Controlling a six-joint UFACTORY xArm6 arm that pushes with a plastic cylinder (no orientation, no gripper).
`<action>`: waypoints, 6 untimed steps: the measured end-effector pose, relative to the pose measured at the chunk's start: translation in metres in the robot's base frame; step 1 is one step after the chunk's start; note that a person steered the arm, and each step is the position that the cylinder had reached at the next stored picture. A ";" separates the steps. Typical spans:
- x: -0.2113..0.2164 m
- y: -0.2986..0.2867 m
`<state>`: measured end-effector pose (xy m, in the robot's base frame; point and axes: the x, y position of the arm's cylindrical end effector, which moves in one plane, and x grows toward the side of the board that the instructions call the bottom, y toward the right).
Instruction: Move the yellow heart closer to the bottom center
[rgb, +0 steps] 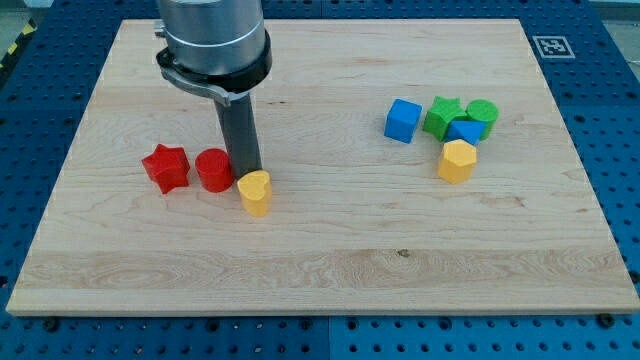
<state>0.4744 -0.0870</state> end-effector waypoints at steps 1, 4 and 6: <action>0.002 0.000; 0.022 -0.006; 0.045 0.005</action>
<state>0.5195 -0.0822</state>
